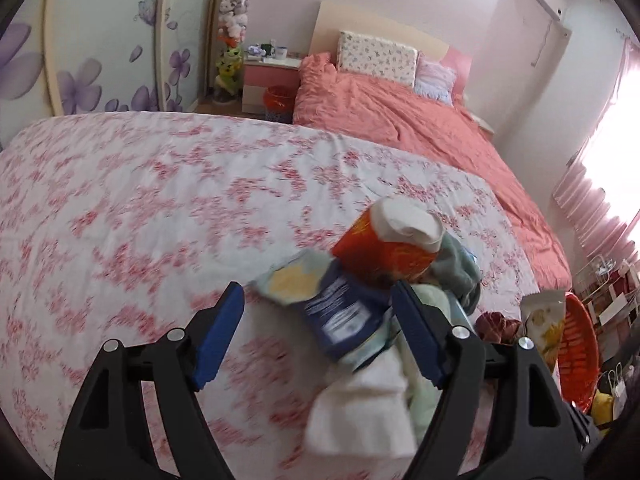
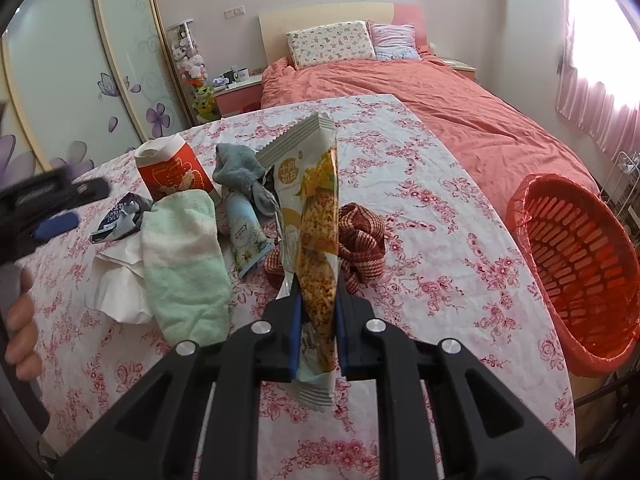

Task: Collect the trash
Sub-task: 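Grasp the blue wrapper with the left tool while the right tool holds the snack bag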

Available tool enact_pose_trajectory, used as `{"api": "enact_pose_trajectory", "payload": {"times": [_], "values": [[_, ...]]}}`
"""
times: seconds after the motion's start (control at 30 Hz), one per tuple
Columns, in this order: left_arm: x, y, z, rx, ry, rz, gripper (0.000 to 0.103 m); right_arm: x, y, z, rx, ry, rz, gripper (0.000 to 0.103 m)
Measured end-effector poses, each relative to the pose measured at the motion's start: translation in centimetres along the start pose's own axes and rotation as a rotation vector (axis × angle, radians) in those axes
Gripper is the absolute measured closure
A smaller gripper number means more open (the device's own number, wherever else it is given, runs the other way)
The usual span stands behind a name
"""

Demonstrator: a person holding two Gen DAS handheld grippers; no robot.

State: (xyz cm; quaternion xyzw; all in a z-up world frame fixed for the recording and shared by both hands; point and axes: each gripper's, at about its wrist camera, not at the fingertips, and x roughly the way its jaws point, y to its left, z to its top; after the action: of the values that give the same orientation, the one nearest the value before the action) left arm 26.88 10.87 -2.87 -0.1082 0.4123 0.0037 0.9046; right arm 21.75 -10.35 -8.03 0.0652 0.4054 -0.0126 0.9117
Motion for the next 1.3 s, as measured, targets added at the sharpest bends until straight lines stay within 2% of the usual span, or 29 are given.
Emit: {"api": "enact_pose_trajectory", "payload": {"times": [0.1, 0.2, 0.4, 0.5, 0.63, 0.8, 0.93, 1.03, 1.07, 1.13, 1.17, 1.3], "values": [[2.0, -0.8, 0.0, 0.033, 0.046, 0.06, 0.027, 0.0, 0.2, 0.1, -0.003, 0.002, -0.001, 0.088], [2.7, -0.3, -0.4, 0.044, 0.078, 0.082, 0.027, 0.0, 0.2, 0.1, -0.002, 0.001, 0.002, 0.088], [2.6, 3.6, -1.6, 0.048, 0.102, 0.143, 0.028, 0.2, -0.1, 0.0, 0.003, 0.005, 0.009, 0.088], [2.6, 4.8, -1.7, 0.003, 0.114, 0.095, 0.028, 0.3, -0.1, 0.0, 0.003, 0.006, 0.014, 0.088], [2.0, 3.6, -1.3, -0.006, 0.08, 0.007, 0.028, 0.3, 0.0, 0.0, -0.008, 0.004, 0.007, 0.088], [3.5, 1.8, -0.8, 0.021, 0.083, 0.056, 0.028, 0.3, 0.0, -0.1, -0.001, 0.005, 0.009, 0.088], [5.2, 2.0, -1.2, 0.003, 0.128, 0.087, 0.04, 0.4, 0.0, -0.1, 0.0, 0.005, 0.012, 0.088], [5.2, 1.7, -1.4, 0.03, 0.106, 0.118, 0.047, 0.5, -0.1, 0.0, 0.009, 0.007, 0.022, 0.088], [5.2, 1.8, -1.4, 0.031, 0.102, 0.123, 0.054, 0.5, -0.2, 0.1, 0.012, 0.007, 0.025, 0.088], [5.1, 2.2, -1.3, 0.022, 0.099, 0.114, 0.06, 0.5, -0.3, 0.1, 0.022, 0.009, 0.039, 0.088], [4.9, 2.5, -1.3, 0.015, 0.099, 0.109, 0.067, 0.4, -0.4, 0.1, 0.028, 0.009, 0.048, 0.089], [3.8, 3.1, -1.1, 0.041, 0.07, 0.125, 0.073, -0.1, -0.7, 0.4, 0.043, 0.001, 0.076, 0.09]]}}
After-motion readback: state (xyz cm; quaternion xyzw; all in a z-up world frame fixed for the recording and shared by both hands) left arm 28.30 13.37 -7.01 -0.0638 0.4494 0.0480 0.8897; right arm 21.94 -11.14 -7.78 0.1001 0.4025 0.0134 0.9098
